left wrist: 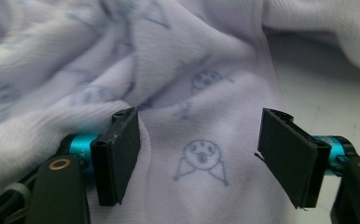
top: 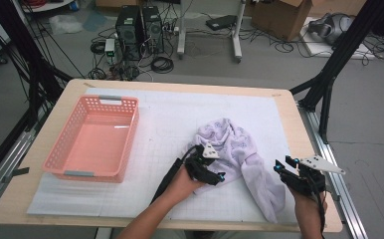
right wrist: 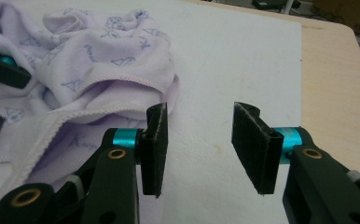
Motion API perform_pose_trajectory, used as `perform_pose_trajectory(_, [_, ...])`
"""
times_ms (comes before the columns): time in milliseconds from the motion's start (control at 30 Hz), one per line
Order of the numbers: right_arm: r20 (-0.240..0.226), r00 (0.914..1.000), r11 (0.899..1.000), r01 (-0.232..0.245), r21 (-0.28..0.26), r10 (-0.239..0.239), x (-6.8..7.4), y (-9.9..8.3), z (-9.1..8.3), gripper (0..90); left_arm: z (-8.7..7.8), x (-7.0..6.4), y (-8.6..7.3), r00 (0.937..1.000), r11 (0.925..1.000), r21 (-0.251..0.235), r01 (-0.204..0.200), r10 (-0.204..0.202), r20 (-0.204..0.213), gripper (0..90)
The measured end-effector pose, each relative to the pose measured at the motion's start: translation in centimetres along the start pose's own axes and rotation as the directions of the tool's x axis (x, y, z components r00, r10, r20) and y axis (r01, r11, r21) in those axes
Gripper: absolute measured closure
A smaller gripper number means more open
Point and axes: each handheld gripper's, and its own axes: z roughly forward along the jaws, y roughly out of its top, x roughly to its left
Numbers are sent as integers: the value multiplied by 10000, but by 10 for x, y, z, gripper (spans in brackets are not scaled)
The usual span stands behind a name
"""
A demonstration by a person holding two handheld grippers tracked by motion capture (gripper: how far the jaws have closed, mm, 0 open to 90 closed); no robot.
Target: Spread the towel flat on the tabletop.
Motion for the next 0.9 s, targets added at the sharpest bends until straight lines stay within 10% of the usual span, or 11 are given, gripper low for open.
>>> perform_pose_trajectory(133, [74,10000,10000,-46,-55,46,-3,-2,-5,551,0,0,2,9993,9999,37,-139,140,-334,392])
perform_pose_trajectory(300, [101,9998,9998,-197,-98,198,-6,-2,-6,552,-6,14,-1,9993,9993,-1,373,-373,56,833])
perform_pose_trajectory(567, [122,9997,9998,-209,-36,209,-7,-4,-6,557,-32,52,-9,9878,9877,-515,1474,-1497,-438,856])
perform_pose_trajectory(900, [239,9991,9993,-354,-137,357,-13,-5,-11,573,-82,129,-21,9118,9271,-1876,3246,-3594,-1987,860])
